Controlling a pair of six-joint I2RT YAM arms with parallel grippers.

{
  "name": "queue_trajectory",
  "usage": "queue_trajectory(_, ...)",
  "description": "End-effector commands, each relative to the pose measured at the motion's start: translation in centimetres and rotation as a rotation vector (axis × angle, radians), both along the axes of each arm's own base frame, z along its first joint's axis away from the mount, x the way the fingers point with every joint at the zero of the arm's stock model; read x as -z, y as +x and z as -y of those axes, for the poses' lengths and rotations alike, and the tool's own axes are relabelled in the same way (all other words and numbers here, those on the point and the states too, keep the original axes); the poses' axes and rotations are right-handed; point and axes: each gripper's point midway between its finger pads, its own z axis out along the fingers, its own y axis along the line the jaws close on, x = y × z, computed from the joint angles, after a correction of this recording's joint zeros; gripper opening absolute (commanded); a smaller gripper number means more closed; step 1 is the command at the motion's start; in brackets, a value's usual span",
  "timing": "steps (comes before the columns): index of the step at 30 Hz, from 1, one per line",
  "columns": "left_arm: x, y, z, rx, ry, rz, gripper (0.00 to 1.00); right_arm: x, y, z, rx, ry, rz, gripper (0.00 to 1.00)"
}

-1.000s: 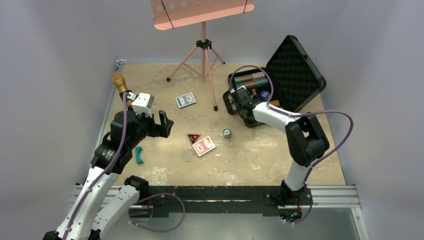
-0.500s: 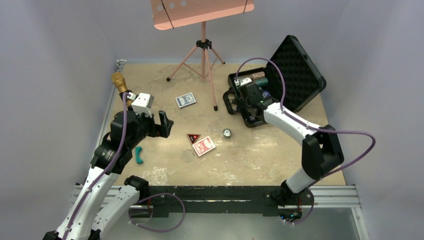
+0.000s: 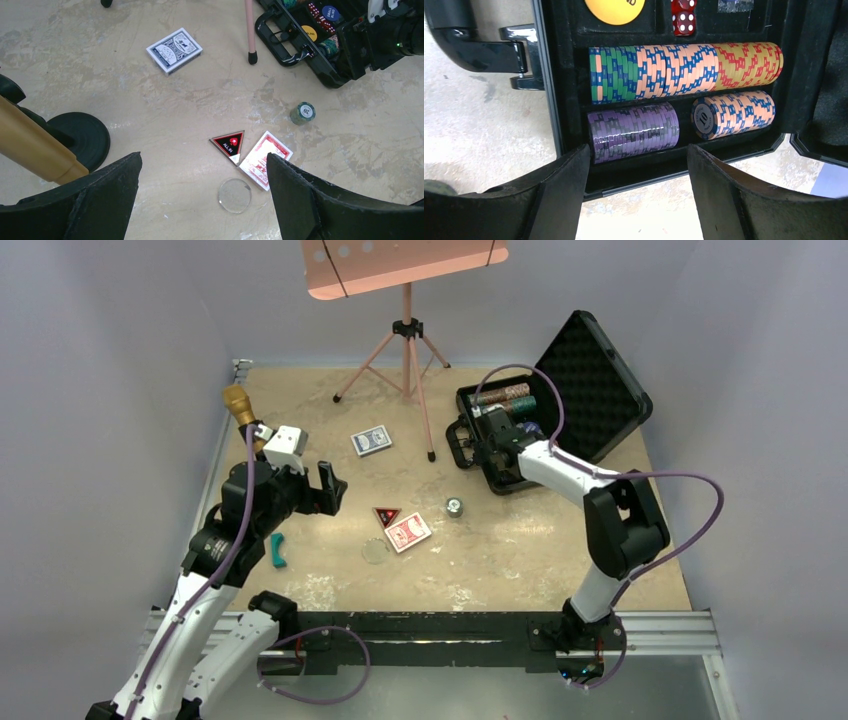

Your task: Pack up texas hold em set

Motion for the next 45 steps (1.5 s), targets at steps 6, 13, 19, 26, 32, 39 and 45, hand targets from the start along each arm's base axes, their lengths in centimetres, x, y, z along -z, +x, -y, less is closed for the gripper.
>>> queue_trajectory(6, -0.7, 0.3, 0.2, 0.013, 0.000, 0.026, 0.98, 0.7, 0.6, 2.1, 0.073, -0.111, 0.013, 0.74)
queue_trajectory(13, -0.6, 0.2, 0.3, 0.019, 0.000, 0.025, 0.96, 1.0, 0.7, 4.1, 0.147, -0.188, 0.014, 0.74)
queue_trajectory(19, -0.5, 0.3, 0.3, 0.019, 0.001, 0.022, 0.96, 0.6, 0.9, 6.5, 0.223, -0.200, 0.028, 0.74)
queue_trajectory(26, -0.6, 0.3, 0.4, 0.021, -0.001, 0.026, 0.95, 0.4, 1.3, 7.8, 0.262, -0.187, 0.038, 0.74)
queue_trajectory(32, -0.6, 0.2, 0.4, 0.022, -0.001, 0.026, 0.95, 0.0, 1.5, 7.4, 0.254, -0.155, 0.056, 0.74)
queue_trajectory(39, -0.6, 0.2, 0.4, 0.026, -0.002, 0.026, 0.95, -4.0, 1.8, 5.0, 0.173, 0.041, 0.169, 0.79)
queue_trajectory(45, -0.6, 0.2, 0.5, 0.027, -0.001, 0.025, 0.96, -7.5, 0.6, 2.7, 0.110, 0.212, 0.208, 0.83)
